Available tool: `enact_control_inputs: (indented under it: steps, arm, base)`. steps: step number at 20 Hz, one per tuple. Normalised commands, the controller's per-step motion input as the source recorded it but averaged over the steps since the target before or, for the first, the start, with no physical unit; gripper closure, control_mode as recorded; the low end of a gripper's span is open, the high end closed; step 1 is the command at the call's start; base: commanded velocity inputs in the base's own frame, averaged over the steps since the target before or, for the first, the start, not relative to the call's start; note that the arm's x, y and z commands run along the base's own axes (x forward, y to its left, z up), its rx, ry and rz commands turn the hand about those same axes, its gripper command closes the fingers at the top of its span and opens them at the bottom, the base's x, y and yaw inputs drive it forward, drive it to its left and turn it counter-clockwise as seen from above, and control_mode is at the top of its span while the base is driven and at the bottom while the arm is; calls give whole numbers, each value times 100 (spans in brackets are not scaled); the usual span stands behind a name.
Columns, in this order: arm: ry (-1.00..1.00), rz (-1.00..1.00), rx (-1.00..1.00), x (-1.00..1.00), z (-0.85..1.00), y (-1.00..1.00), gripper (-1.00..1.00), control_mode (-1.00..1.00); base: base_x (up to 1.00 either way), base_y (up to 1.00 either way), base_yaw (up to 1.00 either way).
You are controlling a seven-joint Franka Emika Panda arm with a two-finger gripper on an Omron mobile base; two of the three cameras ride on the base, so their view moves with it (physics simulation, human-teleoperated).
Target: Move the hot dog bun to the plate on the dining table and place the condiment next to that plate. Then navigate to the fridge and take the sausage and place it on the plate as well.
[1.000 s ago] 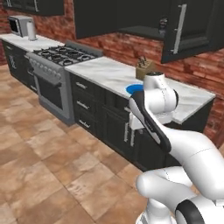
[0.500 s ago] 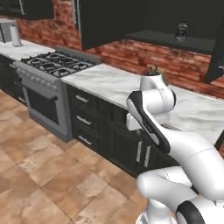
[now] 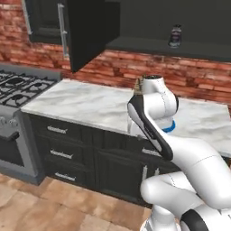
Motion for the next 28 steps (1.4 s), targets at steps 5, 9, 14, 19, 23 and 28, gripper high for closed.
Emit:
enact_control_inputs:
  steps: [5,9,14,19,23,28]
  arm:
    - [0,0,0,0,0,0,-100,100]
    - [0,0,0,0,0,0,-100,100]
    - [0,0,0,0,0,0,-100,100]
    - [0,0,0,0,0,0,-100,100]
    - [0,0,0,0,0,0,-100,100]
    - [0,0,0,0,0,0,-100,100]
  base:
    - [62,23,-62]
    - [38,11,-64]
    - [32,30,-58]
    - [44,60,-33]
    - [72,54,-26]
    - [85,25,-17]
